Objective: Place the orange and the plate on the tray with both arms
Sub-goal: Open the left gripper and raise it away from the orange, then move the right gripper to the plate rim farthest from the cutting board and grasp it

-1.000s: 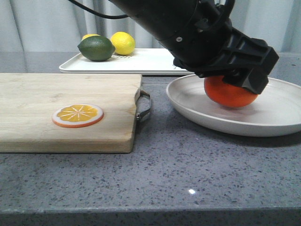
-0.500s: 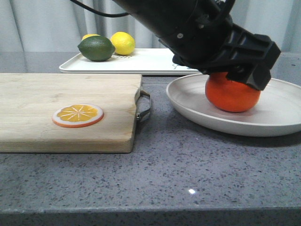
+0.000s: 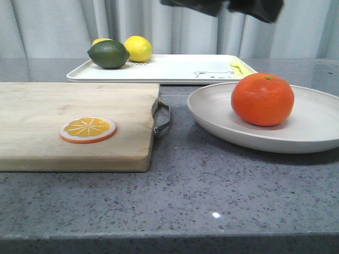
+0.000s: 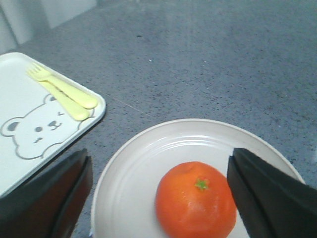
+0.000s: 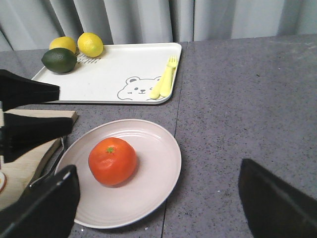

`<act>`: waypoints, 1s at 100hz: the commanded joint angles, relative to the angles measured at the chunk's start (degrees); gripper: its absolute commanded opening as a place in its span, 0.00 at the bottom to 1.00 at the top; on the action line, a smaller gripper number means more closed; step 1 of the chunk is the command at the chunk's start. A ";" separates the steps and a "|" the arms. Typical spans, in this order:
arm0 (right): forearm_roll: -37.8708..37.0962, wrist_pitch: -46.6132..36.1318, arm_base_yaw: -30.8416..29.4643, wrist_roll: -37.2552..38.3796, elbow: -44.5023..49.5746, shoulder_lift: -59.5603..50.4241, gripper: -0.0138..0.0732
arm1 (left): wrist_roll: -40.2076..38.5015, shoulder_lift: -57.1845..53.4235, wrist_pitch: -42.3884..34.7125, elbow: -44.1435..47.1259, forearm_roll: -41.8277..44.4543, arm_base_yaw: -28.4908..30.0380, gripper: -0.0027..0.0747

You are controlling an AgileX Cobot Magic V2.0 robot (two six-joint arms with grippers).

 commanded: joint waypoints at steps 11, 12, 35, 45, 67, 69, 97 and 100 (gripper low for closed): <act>0.25 -3.20 0.18 -0.12 -1.19 1.09 0.90 | -0.15 -11.84 -7.64 8.11 -0.64 0.43 0.74; 0.25 -3.20 0.18 -0.12 -1.19 1.09 0.90 | -0.15 -12.21 -7.64 8.48 -0.64 0.77 0.74; 0.25 -3.20 0.18 -0.12 -1.19 1.09 0.90 | -0.04 -24.77 -7.72 19.85 -0.64 8.18 0.74; 0.25 -3.20 0.18 -0.12 -1.19 1.09 0.90 | 0.04 -29.83 -7.51 23.77 -0.56 12.12 0.74; 0.25 -2.58 0.18 -0.12 -1.19 1.09 0.90 | 0.04 -37.41 -6.35 30.89 -0.17 19.02 0.74; 0.25 -2.48 0.18 -0.12 -1.19 1.09 0.90 | 0.04 -38.01 -6.35 31.29 -0.17 19.53 0.74; 1.42 -2.82 0.18 -0.12 -1.19 1.29 0.90 | 0.04 -41.59 -6.35 35.09 -0.17 22.63 0.74; 2.06 -2.95 0.18 -0.12 -1.19 1.50 0.90 | 0.04 -41.59 -6.35 35.17 -0.17 22.63 0.74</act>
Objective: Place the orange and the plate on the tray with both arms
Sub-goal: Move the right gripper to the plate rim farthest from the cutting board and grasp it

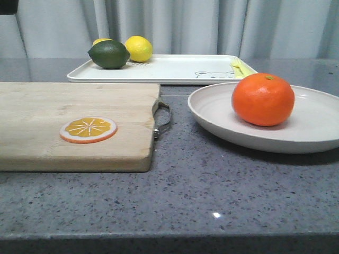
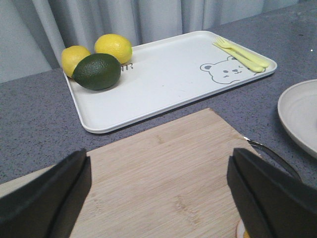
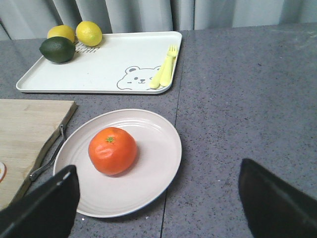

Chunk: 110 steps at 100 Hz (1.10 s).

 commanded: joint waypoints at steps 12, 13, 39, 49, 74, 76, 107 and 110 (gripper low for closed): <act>4.68 -5.58 0.18 -0.12 -1.19 4.87 0.90 | 0.04 -0.54 -2.53 -1.38 0.04 0.25 0.74; 4.89 -5.71 0.18 -0.12 -1.19 5.52 0.90 | 0.04 -0.42 -2.53 -1.38 0.04 0.25 0.74; 5.14 -15.32 0.18 -0.12 -1.19 20.57 0.90 | 0.04 -0.16 -2.53 -1.38 0.04 0.25 0.74; 5.14 -17.78 0.18 -0.12 -1.19 26.34 0.90 | 0.04 -0.16 -2.53 -1.38 0.04 0.25 0.74; 5.14 -23.28 0.18 -0.12 -1.19 40.25 0.90 | 0.04 -0.16 -2.53 -1.38 0.04 0.25 0.74; 5.14 -23.66 0.18 -0.12 -1.19 41.15 0.90 | 0.04 -0.16 -2.53 -1.38 0.04 0.25 0.74; 5.14 -27.08 0.18 -0.12 -1.19 49.75 0.90 | 0.04 -0.16 -2.53 -1.38 0.04 0.25 0.74; 5.14 -27.23 0.18 -0.12 -1.19 50.16 0.90 | 0.04 -0.16 -2.53 -1.38 0.04 0.25 0.74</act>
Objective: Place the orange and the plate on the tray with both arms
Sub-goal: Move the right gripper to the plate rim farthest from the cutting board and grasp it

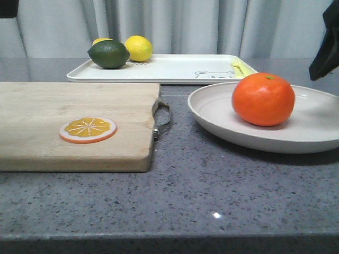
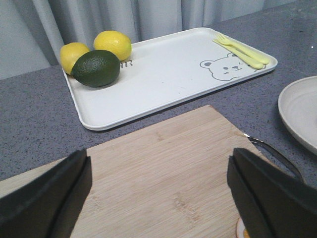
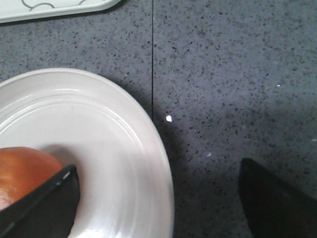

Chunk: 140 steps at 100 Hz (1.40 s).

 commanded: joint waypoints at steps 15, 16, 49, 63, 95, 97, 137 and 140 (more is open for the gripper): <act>0.54 -4.33 0.18 -0.12 -1.40 1.68 0.90 | 0.04 -0.22 -2.68 -1.55 0.04 0.21 0.74; 0.54 -4.33 0.18 -0.12 -1.40 1.74 0.90 | 0.04 -0.22 -2.68 -1.55 0.04 0.21 0.74; 0.54 -4.14 0.18 -0.12 -1.40 4.85 0.90 | 0.04 -0.22 -2.68 -1.55 0.04 0.21 0.74; 0.54 -3.90 0.18 -0.12 -1.40 5.71 0.90 | 0.04 -0.22 -2.68 -1.55 0.04 0.21 0.74; 0.54 -1.65 0.18 -0.12 -1.40 6.37 0.84 | 0.04 -0.22 -2.68 -1.55 0.04 0.21 0.74; 0.54 -1.42 0.18 -0.12 -1.40 6.37 0.83 | 0.04 -0.22 -2.68 -1.55 0.04 0.21 0.74; 1.52 0.75 0.18 -0.12 -1.40 6.37 0.43 | 0.04 -0.22 -2.68 -1.55 0.04 0.21 0.74; 1.82 0.75 0.18 -0.12 -1.40 6.37 0.41 | 0.04 -0.22 -2.68 -1.55 0.04 0.21 0.74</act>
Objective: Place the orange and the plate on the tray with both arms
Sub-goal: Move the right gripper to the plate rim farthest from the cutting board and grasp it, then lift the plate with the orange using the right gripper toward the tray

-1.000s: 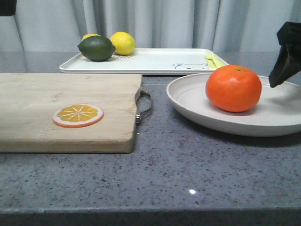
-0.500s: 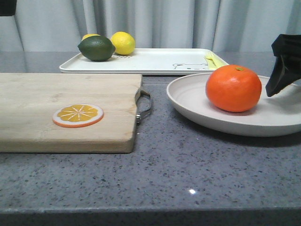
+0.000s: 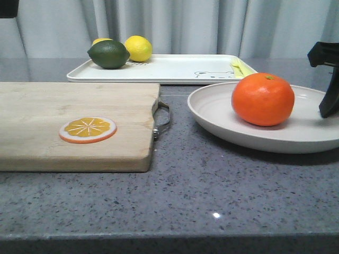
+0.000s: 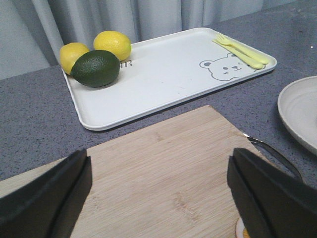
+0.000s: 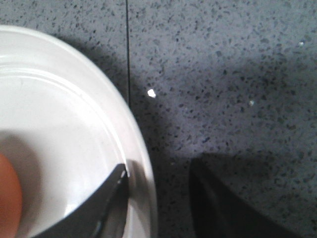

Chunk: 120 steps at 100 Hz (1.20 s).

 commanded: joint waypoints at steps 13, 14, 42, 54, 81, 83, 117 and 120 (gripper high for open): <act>1.98 -0.45 0.18 -0.12 -1.30 -0.90 0.33 | 0.04 -0.22 -2.68 -1.55 0.04 0.21 0.74; 1.98 -0.52 0.18 -0.12 -1.30 -0.90 0.32 | 0.04 -0.22 -2.68 -1.55 0.04 0.21 0.74; 2.12 -0.70 0.18 -0.12 -1.30 -0.90 0.11 | 0.04 -0.22 -2.68 -1.55 0.04 0.21 0.74; 3.69 -0.56 0.18 -0.12 -1.43 -0.97 0.08 | 0.04 -0.22 -2.68 -1.55 0.04 0.21 0.74; 9.63 0.53 0.18 -0.12 -4.02 -2.84 0.08 | 0.04 -0.22 -2.68 -1.55 0.04 0.21 0.74; 9.83 0.70 0.18 -0.12 -4.50 -2.92 0.08 | 0.04 -0.22 -2.68 -1.55 0.04 0.21 0.74; 9.88 2.83 0.18 -0.12 -15.63 -2.69 0.08 | 0.04 -0.22 -2.68 -1.55 0.04 0.21 0.74; 9.88 2.87 0.18 -0.12 -16.60 -2.43 0.08 | 0.04 -0.22 -2.68 -1.55 0.04 0.21 0.74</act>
